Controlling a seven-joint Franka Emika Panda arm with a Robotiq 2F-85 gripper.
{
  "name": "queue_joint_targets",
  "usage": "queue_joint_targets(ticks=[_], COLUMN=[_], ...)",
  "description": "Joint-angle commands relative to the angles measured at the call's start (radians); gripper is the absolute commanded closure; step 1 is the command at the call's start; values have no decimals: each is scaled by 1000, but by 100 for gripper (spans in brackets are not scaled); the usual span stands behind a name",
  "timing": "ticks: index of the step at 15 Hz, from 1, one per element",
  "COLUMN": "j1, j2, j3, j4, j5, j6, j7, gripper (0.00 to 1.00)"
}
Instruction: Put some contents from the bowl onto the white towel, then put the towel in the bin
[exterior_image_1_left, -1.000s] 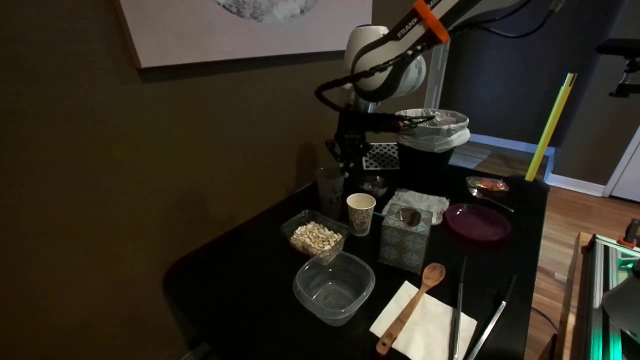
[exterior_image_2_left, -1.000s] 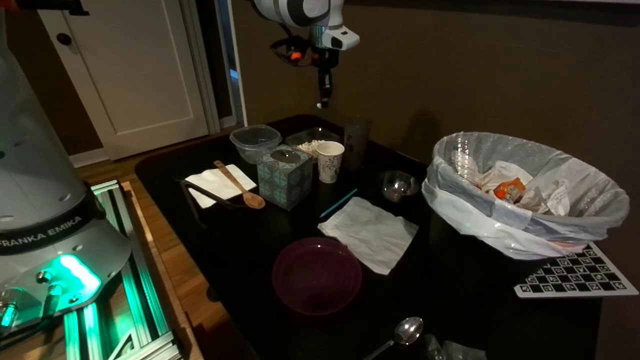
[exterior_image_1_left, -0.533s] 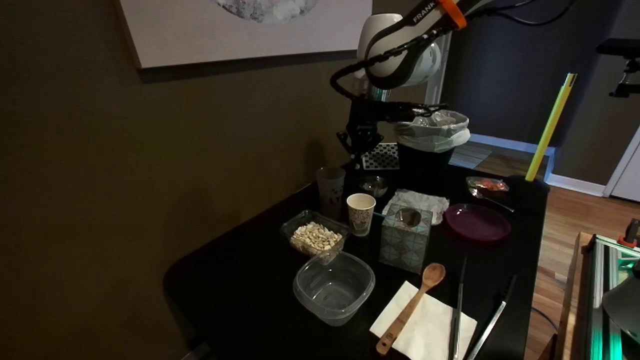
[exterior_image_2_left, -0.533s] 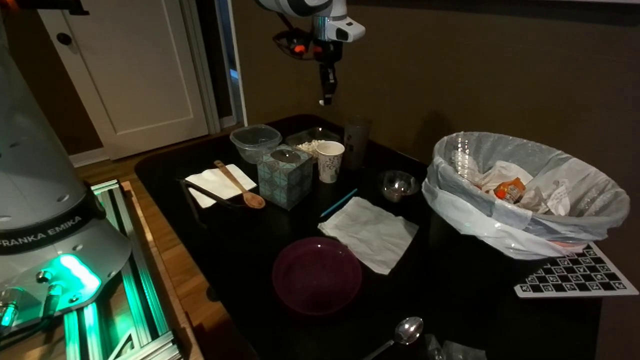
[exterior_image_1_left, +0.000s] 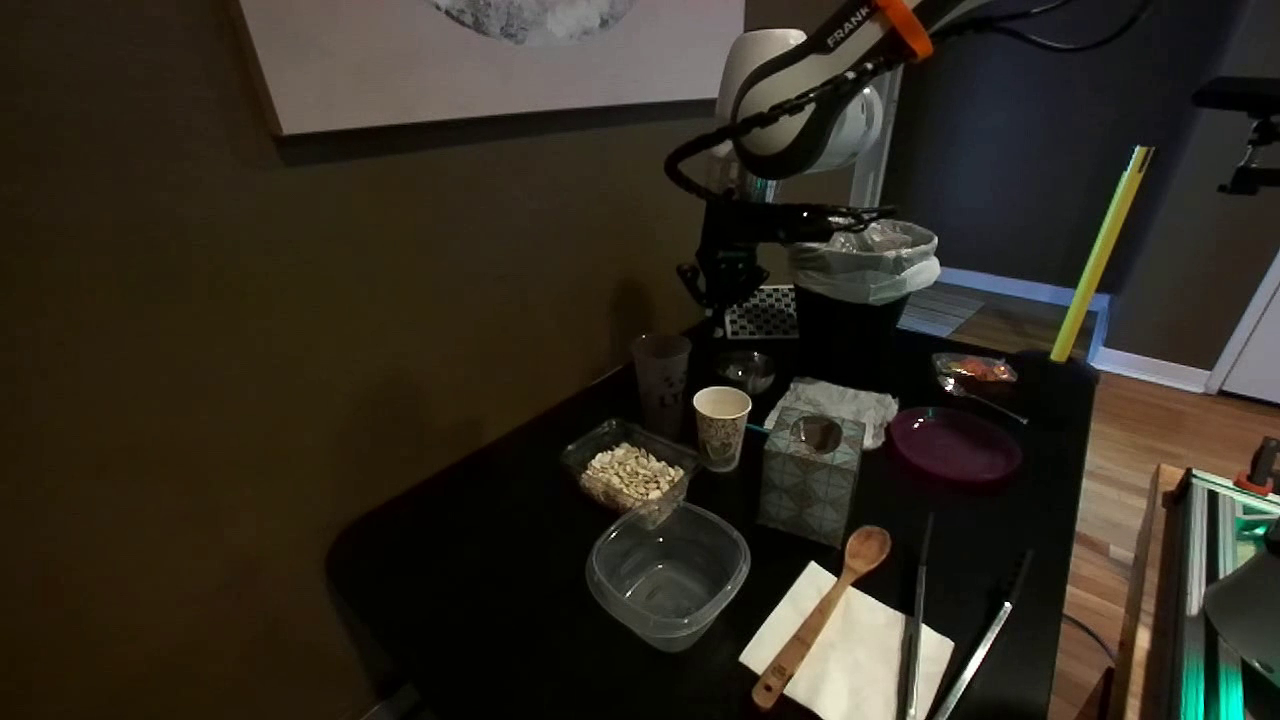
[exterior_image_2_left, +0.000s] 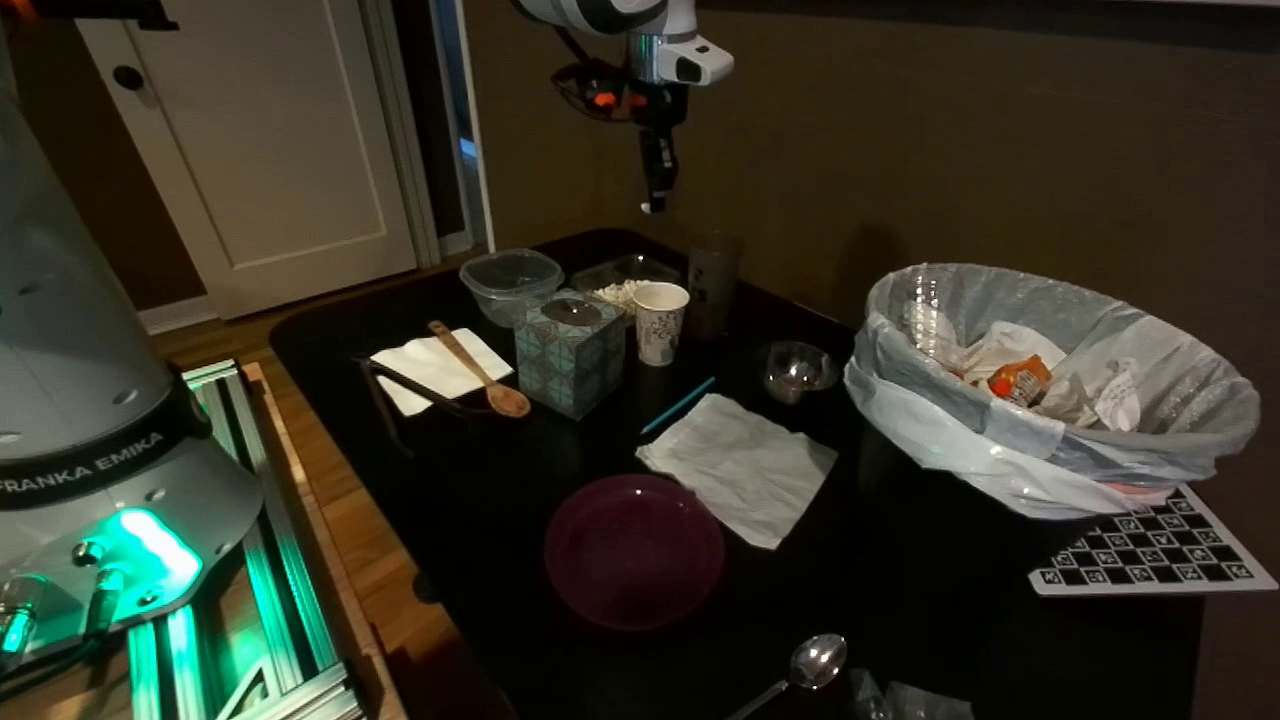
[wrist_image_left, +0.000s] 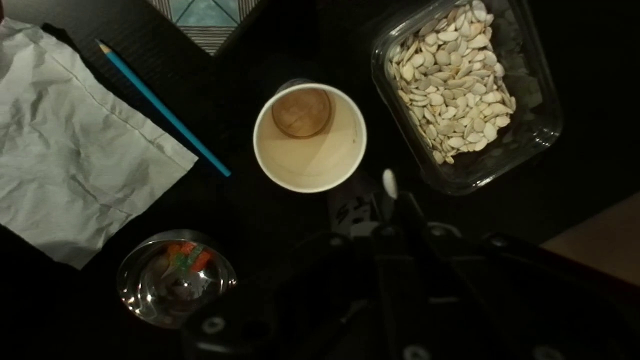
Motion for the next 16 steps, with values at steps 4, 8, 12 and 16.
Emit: queue_joint_targets(ticks=[4,8,12,16], j1=[-107,-183,-223,-222], j2=[-53,-69,-90,-65], j3=[-11,-3,0,-13], j4=[-54,-101,-167,-164], j5=[17,60,82,50], j6=[-9,-50,-88,-70], j7=[-318,-596,-844,-869], gripper=[99,99,99,99])
